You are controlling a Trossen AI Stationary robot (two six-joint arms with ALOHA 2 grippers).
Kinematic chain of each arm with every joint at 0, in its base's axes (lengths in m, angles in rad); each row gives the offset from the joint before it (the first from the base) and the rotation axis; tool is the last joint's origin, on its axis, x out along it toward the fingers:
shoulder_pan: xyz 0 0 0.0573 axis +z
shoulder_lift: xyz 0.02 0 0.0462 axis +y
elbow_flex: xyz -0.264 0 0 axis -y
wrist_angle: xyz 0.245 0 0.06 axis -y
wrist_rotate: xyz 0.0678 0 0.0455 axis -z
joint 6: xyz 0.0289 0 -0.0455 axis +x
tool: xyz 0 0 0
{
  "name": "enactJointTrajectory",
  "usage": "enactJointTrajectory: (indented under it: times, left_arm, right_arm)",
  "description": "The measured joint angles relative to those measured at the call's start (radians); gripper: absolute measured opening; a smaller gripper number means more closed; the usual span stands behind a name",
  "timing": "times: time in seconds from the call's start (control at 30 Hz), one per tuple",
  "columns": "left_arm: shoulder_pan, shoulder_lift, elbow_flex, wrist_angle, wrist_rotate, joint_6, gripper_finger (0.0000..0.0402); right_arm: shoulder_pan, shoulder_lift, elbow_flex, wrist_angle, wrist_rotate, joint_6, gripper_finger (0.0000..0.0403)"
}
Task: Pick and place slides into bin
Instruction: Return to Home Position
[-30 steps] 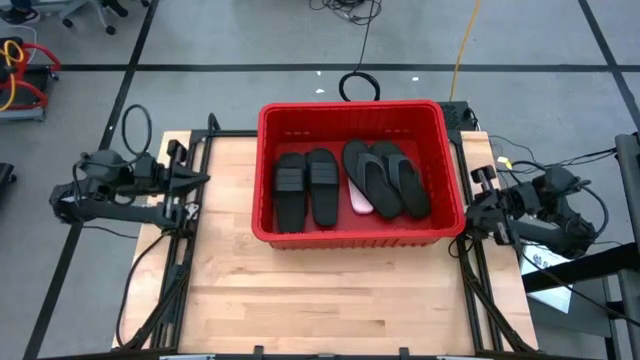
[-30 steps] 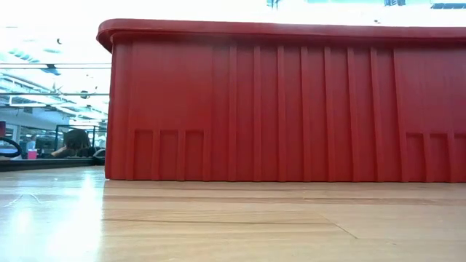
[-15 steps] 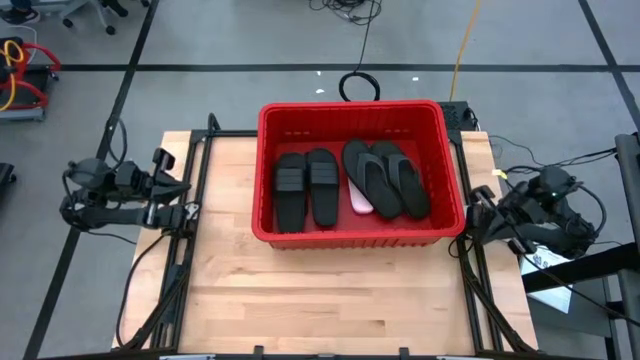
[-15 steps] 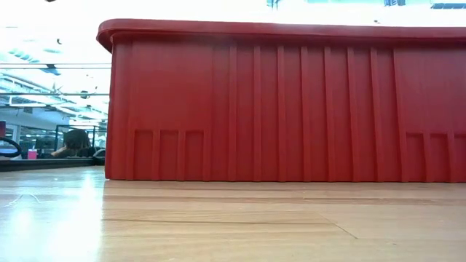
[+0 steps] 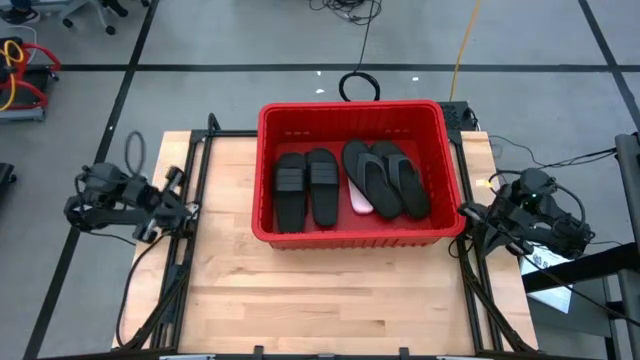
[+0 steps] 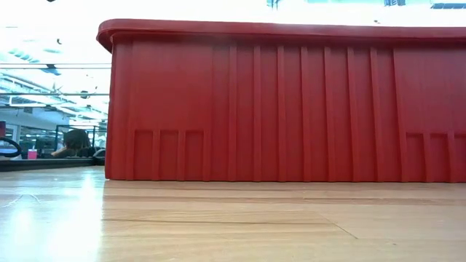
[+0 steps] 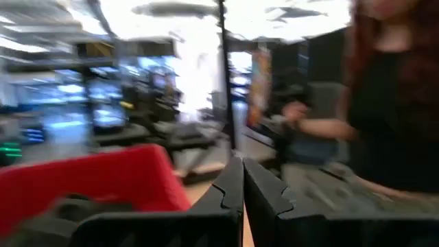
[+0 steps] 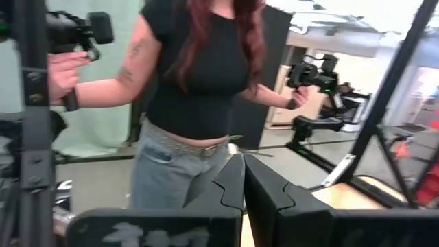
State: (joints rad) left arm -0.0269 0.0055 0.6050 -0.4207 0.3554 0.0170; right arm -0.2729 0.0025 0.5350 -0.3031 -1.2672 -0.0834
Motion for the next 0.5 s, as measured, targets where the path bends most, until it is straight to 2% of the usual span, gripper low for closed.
enactJointTrajectory:
  times: [0.17, 0.37, 0.5]
  left_arm:
    - [0.000, 0.000, -0.068, 0.009, 0.143, -0.007, 0.0008]
    - [-0.001, 0.000, -0.157, 0.092, 0.264, 0.000, 0.0008]
    - [-0.002, 0.001, -0.206, 0.145, 0.351, -0.001, 0.0008]
  right_arm:
    - [0.000, 0.000, -0.031, 0.000, -0.093, 0.009, 0.0000]
    - [0.000, 0.000, -0.038, -0.003, -0.297, 0.015, 0.0000]
    - [0.000, 0.001, -0.038, -0.016, -0.305, 0.022, 0.0000]
